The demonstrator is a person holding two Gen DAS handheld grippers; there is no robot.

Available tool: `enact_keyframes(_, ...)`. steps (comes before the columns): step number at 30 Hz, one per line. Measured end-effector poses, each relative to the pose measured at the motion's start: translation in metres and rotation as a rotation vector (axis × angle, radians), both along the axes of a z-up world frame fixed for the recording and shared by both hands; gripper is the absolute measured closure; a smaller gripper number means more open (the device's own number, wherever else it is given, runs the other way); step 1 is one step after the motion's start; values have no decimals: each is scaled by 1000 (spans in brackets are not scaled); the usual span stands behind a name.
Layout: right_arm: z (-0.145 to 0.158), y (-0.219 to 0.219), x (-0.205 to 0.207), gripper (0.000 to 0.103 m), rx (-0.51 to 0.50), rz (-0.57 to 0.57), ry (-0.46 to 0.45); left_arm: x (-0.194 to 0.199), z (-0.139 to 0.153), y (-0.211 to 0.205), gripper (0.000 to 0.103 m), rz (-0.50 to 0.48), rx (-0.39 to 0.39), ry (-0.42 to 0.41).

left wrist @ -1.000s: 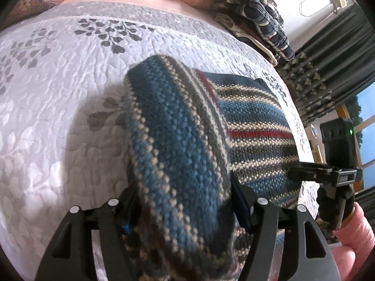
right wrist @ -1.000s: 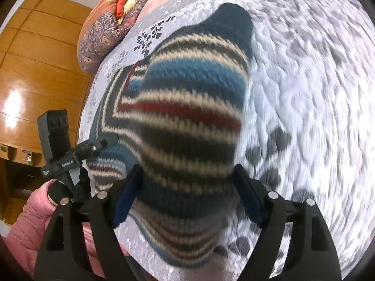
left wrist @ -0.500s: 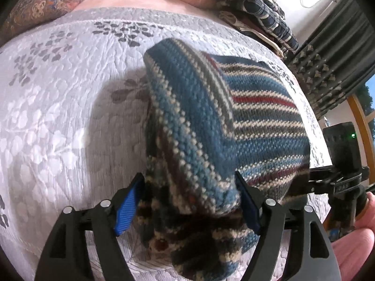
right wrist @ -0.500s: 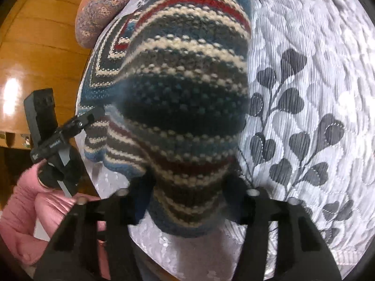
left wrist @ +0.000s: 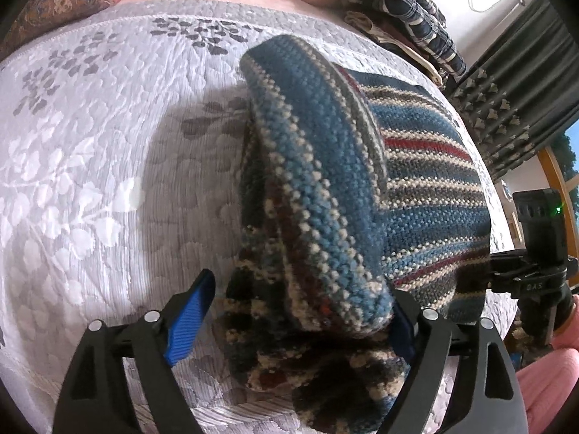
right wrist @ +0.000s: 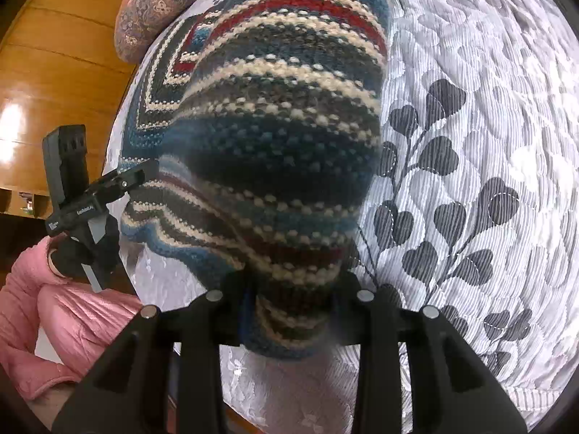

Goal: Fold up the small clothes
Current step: 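Open both tools and release the folded sweater onto the bedspread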

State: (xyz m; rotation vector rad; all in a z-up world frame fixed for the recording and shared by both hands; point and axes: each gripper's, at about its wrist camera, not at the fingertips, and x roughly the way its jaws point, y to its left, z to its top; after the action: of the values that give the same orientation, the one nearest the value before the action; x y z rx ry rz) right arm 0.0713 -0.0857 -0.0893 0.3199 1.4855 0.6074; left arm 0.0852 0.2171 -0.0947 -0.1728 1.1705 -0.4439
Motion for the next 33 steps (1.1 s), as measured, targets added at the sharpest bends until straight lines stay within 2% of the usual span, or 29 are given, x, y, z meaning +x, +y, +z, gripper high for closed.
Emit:
enact_keyframes(2, 2, -1, 0, 70, 3, -4, 2, 0, 0, 1, 16, 2, -4, 3)
enact_keyframes(5, 7, -2, 0, 62, 0, -3, 0, 0, 4, 2, 16, 14, -6, 22)
enact_keyframes(8, 22, -2, 1, 58, -42, 1, -37, -1, 14, 0, 17, 15, 19, 24)
enact_keyframes(13, 58, 8, -5, 35, -156, -18, -120, -8, 45, -4, 17, 53, 79, 17)
enact_keyframes(18, 100, 13, -9, 27, -219, -98, -198, -23, 82, -12, 13, 108, 167, -55)
enact_keyframes(20, 109, 17, -13, 26, -243, -105, -230, -31, 97, -15, 12, 134, 193, -83)
enact_keyframes(22, 122, 23, -18, 19, -279, -119, -260, -39, 111, -18, 11, 147, 218, -116)
enact_keyframes(24, 133, 27, -27, 18, -296, -146, -283, -46, 120, -21, 10, 157, 244, -142)
enact_keyframes(27, 143, 31, -37, 13, -335, -176, -312, -58, 133, -24, 8, 173, 268, -162)
enact_keyframes(33, 156, 43, -55, 11, -399, -201, -363, -74, 149, -28, 8, 207, 292, -193)
